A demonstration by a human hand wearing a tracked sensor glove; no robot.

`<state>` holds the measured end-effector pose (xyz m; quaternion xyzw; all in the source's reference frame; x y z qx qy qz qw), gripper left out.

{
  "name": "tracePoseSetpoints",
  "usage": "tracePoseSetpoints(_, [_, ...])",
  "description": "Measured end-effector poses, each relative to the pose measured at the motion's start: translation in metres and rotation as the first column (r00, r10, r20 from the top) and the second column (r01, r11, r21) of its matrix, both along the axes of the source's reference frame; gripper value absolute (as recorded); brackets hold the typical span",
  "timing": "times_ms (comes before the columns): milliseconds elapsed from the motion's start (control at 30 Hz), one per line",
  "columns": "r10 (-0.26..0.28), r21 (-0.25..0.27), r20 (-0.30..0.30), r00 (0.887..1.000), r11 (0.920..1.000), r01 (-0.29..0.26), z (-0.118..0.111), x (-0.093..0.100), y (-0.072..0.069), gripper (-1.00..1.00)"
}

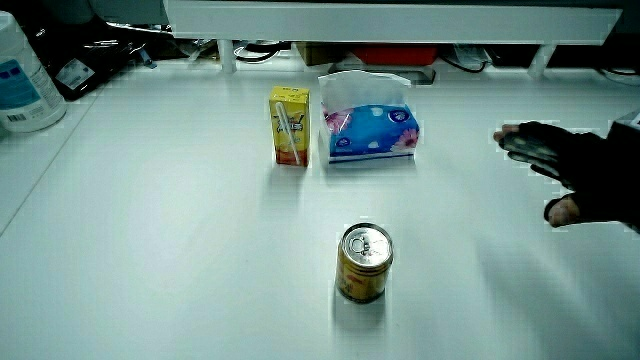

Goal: Pick red bull

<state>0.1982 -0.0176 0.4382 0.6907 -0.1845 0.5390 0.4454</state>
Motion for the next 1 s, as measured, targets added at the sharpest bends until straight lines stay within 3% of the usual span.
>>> tracePoseSetpoints(67, [-0.017, -0.047, -0.021, 1.000, 0.9988, 0.016, 0.001, -0.011, 0.003, 0.00])
tracePoseSetpoints(100, [-0.027, -0.027, -0.039, 0.999, 0.9993, 0.026, 0.007, -0.015, 0.004, 0.00])
tracePoseSetpoints(200, [-0.049, -0.061, 0.027, 0.998, 0.9968, 0.051, 0.014, -0.031, 0.009, 0.00])
tracePoseSetpoints(233, [-0.055, -0.052, 0.005, 0.998, 0.9971, 0.055, 0.016, -0.035, 0.010, 0.00])
tracePoseSetpoints(267, [-0.055, -0.078, 0.030, 0.998, 0.9953, 0.057, 0.019, -0.040, 0.012, 0.00])
tracePoseSetpoints(333, [-0.073, -0.055, 0.046, 0.996, 0.9956, 0.075, 0.027, -0.048, 0.015, 0.00])
tracePoseSetpoints(367, [-0.075, -0.073, 0.055, 0.996, 0.9942, 0.079, 0.029, -0.052, 0.017, 0.00])
tracePoseSetpoints(400, [-0.090, -0.051, 0.025, 0.996, 0.9945, 0.091, 0.034, -0.055, 0.018, 0.00])
tracePoseSetpoints(433, [-0.086, -0.070, 0.060, 0.994, 0.9935, 0.090, 0.037, -0.060, 0.020, 0.00])
tracePoseSetpoints(467, [-0.092, -0.074, 0.073, 0.993, 0.9925, 0.097, 0.041, -0.064, 0.022, 0.00])
tracePoseSetpoints(500, [-0.097, -0.083, 0.047, 0.994, 0.9915, 0.101, 0.040, -0.069, 0.024, 0.00])
tracePoseSetpoints(567, [-0.104, -0.098, 0.090, 0.990, 0.9888, 0.113, 0.046, -0.079, 0.028, 0.00])
tracePoseSetpoints(733, [-0.138, -0.091, 0.107, 0.985, 0.9848, 0.148, 0.065, -0.099, 0.037, 0.00])
tracePoseSetpoints(767, [-0.154, -0.092, 0.083, 0.985, 0.9826, 0.161, 0.067, -0.103, 0.038, 0.00])
tracePoseSetpoints(833, [-0.156, -0.073, 0.108, 0.982, 0.9837, 0.164, 0.073, -0.110, 0.041, 0.00])
tracePoseSetpoints(967, [-0.177, -0.089, 0.089, 0.980, 0.9788, 0.184, 0.076, -0.124, 0.043, 0.00])
tracePoseSetpoints(1000, [-0.174, -0.094, 0.115, 0.978, 0.9783, 0.185, 0.076, -0.129, 0.044, 0.00])
